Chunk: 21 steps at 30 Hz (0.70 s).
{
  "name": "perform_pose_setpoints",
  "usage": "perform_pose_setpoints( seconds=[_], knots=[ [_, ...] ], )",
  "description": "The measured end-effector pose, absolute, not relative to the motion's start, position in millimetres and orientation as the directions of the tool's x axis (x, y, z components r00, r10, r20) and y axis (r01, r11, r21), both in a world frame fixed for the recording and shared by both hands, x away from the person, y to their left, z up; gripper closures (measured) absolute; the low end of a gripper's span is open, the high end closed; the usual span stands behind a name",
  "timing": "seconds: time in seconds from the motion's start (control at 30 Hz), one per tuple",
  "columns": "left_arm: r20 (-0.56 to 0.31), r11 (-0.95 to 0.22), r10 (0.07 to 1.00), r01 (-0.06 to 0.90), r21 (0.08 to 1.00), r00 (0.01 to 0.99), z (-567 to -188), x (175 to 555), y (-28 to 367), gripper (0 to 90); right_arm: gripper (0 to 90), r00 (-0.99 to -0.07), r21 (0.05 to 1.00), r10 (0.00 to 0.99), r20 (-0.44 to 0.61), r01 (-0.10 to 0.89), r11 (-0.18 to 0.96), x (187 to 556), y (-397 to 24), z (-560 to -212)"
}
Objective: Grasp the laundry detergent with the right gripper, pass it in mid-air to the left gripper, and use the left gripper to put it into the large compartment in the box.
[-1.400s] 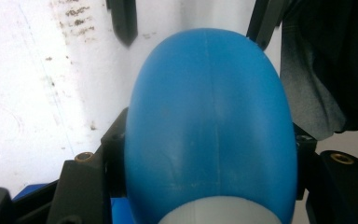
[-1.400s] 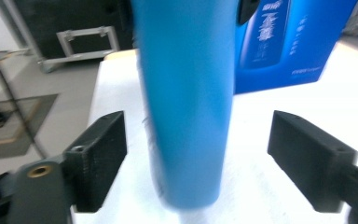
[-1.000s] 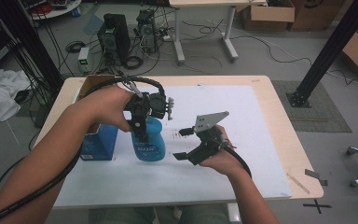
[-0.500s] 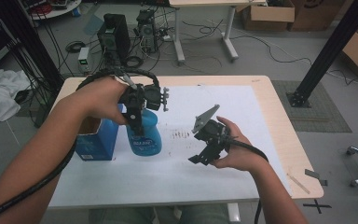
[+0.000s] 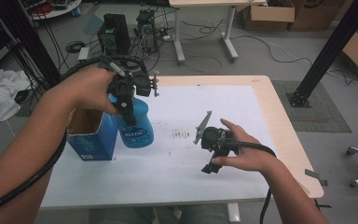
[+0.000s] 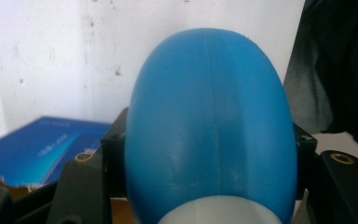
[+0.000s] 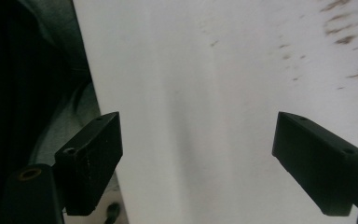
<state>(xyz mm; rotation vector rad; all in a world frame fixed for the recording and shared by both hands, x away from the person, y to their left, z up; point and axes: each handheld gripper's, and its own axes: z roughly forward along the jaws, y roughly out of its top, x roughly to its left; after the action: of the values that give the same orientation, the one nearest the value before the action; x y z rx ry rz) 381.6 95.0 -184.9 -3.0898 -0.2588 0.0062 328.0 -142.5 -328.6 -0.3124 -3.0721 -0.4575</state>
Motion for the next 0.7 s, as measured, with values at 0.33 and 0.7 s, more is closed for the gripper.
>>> perform_pose_setpoints(
  seconds=[0.33, 0.7],
  knots=[
    [-0.013, -0.893, 0.449, 0.449, -0.017, 0.893, -144.5, 393.1, 112.0, 38.6, 15.8, -0.985, 0.23, 0.171, 0.013, 0.169, 0.958, 338.1, -148.3, -299.6],
    [0.0, -0.647, 0.762, 0.761, -0.056, 0.648, -99.6, 411.1, 150.5, 38.7, 15.7, -0.985, 0.174, 0.174, 0.0, 0.172, 0.97, 351.8, -159.7, -279.9]
  ],
)
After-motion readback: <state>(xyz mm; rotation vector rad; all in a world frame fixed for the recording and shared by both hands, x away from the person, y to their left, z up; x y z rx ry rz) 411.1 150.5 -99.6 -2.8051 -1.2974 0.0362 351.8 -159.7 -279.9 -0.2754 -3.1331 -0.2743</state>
